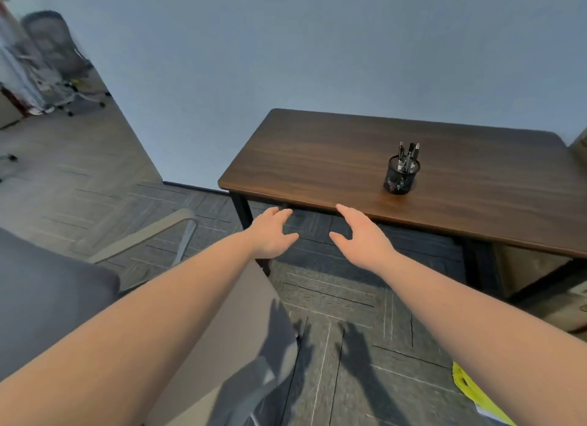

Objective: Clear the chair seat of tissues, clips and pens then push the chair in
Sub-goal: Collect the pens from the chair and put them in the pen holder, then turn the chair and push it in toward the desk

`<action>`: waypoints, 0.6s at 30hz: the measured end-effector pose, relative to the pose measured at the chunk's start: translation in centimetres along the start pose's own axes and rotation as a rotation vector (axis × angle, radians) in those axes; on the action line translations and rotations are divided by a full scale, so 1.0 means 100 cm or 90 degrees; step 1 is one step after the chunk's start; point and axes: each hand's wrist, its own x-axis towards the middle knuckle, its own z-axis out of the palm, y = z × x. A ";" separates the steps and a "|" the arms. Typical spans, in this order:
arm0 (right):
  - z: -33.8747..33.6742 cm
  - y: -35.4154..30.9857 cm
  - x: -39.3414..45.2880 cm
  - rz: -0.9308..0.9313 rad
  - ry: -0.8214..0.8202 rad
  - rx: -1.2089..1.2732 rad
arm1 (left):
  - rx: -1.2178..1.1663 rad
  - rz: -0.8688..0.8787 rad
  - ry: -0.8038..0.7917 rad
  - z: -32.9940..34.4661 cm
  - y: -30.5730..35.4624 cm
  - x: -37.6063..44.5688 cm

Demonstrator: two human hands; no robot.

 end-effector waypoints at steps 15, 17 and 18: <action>0.051 -0.140 -0.093 -0.137 -0.037 0.050 | 0.199 -0.081 0.060 -0.088 -0.080 -0.154; 0.057 -0.173 -0.100 -0.152 -0.032 0.046 | 0.216 -0.091 0.053 -0.109 -0.102 -0.173; 0.062 -0.190 -0.103 -0.158 -0.028 0.044 | 0.222 -0.093 0.047 -0.120 -0.113 -0.184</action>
